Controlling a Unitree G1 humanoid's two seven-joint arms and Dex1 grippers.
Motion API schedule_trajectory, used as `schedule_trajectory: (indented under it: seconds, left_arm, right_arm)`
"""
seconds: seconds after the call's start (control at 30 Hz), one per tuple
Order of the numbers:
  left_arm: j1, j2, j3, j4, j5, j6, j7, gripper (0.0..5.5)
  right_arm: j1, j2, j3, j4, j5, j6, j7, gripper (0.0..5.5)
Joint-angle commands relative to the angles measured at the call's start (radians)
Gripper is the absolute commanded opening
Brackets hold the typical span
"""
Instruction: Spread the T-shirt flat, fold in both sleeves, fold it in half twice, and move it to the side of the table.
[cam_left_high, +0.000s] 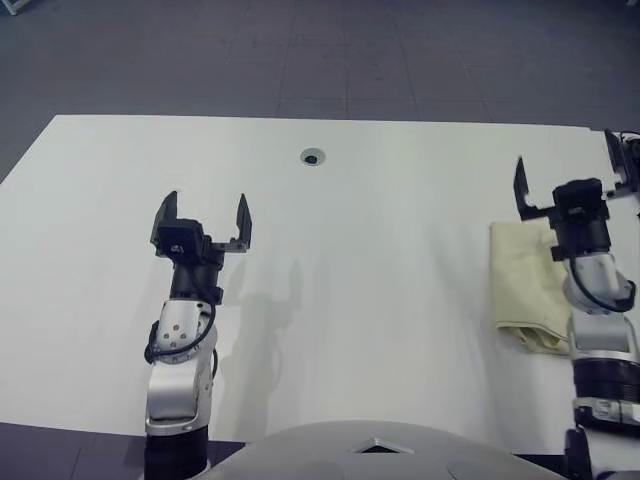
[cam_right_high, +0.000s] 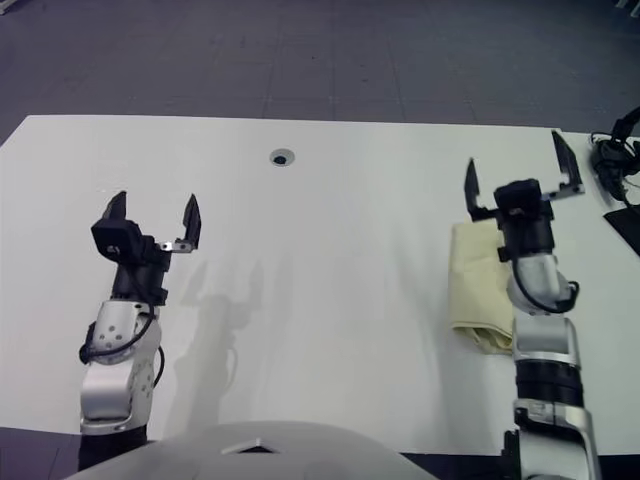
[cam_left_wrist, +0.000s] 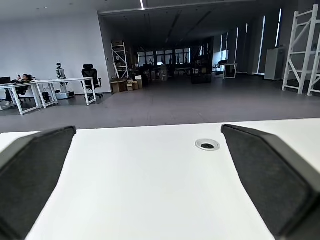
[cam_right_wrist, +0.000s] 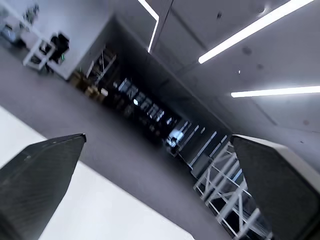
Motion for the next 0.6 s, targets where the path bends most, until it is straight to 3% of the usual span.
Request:
schedule_trajectory:
  seconds: [0.03, 0.17, 0.47, 0.6]
  left_arm:
    - [-0.103, -0.073, -0.029, 0.141, 0.019, -0.068, 0.049, 5.4]
    - [-0.129, -0.106, -0.067, 0.285, 0.035, -0.184, 0.045, 5.4]
    - [-0.086, -0.049, -0.093, 0.379, 0.186, -0.41, 0.067, 5.4]
    - [-0.082, -0.051, -0.121, 0.385, 0.172, -0.443, 0.034, 5.4]
  right_arm:
    - [-0.013, 0.28, 0.163, 0.009, 0.225, -0.015, 0.111, 5.39]
    - [0.011, 0.428, 0.201, 0.119, 0.302, -0.093, 0.172, 5.39]
    - [-0.053, 0.437, 0.069, 0.223, 0.211, -0.221, 0.064, 5.39]
    - [-0.001, 0.466, 0.053, 0.201, 0.201, -0.182, 0.019, 5.39]
